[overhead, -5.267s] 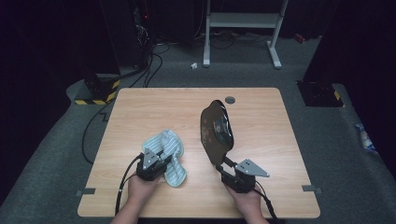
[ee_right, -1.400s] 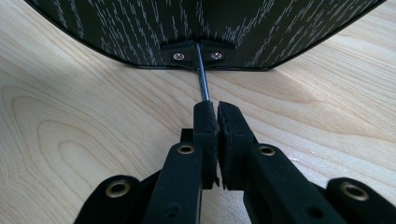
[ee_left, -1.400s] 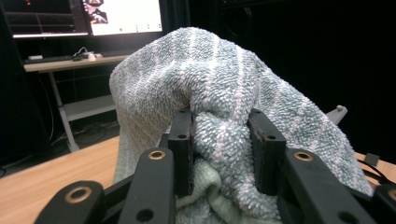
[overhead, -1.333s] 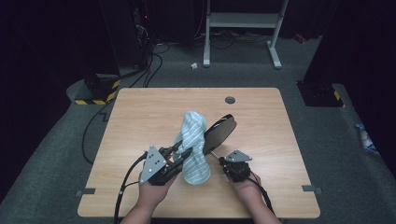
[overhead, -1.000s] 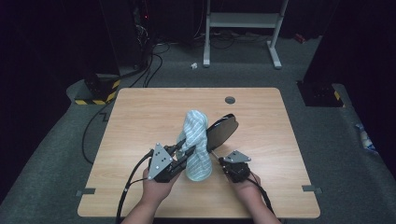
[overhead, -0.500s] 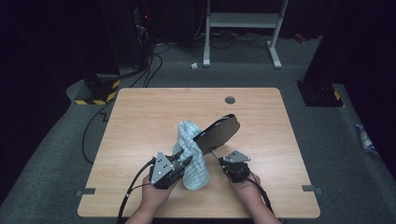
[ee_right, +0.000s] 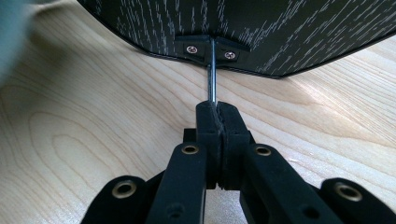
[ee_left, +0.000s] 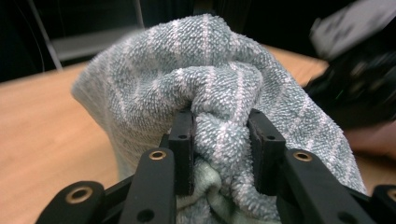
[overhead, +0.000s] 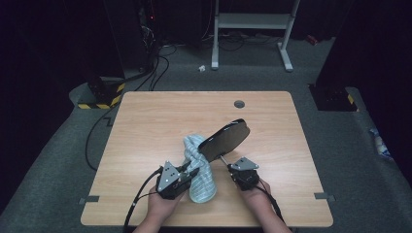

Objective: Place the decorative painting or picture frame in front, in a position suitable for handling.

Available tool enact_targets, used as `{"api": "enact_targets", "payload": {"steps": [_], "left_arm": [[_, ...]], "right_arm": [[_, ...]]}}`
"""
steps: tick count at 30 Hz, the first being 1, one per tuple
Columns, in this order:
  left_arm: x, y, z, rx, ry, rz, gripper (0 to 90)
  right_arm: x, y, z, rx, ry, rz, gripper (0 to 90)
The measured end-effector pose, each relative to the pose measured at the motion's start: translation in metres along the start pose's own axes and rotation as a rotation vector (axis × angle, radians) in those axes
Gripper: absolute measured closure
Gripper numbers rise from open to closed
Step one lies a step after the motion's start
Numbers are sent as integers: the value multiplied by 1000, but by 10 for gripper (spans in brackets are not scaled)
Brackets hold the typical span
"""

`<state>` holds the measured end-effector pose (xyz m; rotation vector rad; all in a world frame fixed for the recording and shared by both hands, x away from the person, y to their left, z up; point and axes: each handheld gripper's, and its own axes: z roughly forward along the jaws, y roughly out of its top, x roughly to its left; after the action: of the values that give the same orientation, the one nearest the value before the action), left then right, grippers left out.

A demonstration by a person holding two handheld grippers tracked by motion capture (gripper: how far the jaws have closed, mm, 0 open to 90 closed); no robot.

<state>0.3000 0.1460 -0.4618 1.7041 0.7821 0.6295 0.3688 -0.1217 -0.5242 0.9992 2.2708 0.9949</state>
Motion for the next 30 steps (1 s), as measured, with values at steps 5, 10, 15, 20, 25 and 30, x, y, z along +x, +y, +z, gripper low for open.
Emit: {"api": "enact_targets", "payload": {"steps": [5, 10, 15, 20, 25, 30], "left_arm": [[0, 32, -16, -74, 5, 14, 671], [2, 67, -16, -124, 9, 49, 670], [-3, 98, -8, -176, -3, 80, 670], [-1, 99, 14, -116, -13, 86, 671], [4, 80, 13, -138, -29, 45, 675], [6, 63, 2, -124, -10, 59, 677]], "right_arm": [[-1, 0, 0, 0, 1, -9, 882], [0, 0, 1, -1, 0, -8, 882], [0, 0, 1, 0, 1, -14, 882], [1, 0, 1, 2, -1, -25, 882], [0, 0, 1, 2, 5, -16, 882], [0, 0, 1, 3, 6, -14, 882]]}}
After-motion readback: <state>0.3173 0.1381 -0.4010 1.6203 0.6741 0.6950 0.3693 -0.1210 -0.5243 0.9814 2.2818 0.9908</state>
